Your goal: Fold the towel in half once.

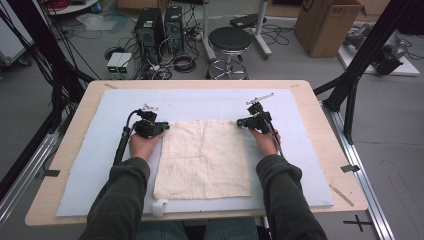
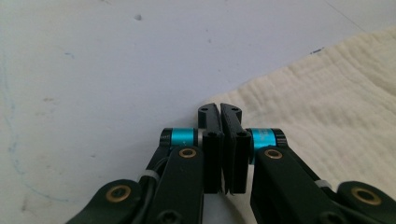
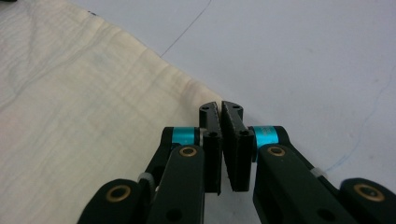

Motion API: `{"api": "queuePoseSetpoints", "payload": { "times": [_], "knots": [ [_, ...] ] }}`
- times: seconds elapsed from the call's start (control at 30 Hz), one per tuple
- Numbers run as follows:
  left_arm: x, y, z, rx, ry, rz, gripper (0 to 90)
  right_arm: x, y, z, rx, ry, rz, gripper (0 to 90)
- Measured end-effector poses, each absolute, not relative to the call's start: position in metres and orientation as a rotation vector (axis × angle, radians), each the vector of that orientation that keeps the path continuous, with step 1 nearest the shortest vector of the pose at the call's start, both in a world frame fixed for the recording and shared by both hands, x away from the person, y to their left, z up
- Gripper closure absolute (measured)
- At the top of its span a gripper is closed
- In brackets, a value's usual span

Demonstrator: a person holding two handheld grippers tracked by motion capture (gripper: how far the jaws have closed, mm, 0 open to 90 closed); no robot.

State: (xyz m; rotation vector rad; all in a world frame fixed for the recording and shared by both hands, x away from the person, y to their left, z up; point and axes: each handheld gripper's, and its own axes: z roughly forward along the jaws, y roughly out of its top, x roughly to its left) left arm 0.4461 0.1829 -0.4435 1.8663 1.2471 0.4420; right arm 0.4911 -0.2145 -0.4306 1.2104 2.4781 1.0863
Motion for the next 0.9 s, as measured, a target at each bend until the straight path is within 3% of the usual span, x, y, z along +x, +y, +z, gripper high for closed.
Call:
{"api": "queuePoseSetpoints", "payload": {
  "times": [0.53,0.9],
  "knots": [
    [0.438,0.196,-0.423,1.800,1.147,0.470,87.6,0.486,-0.229,-0.410,1.177,2.414,1.263,86.9],
    [0.420,0.189,-0.404,1.862,1.041,0.479,87.7,0.463,-0.225,-0.390,1.022,2.449,1.325,87.0]
  ]
}}
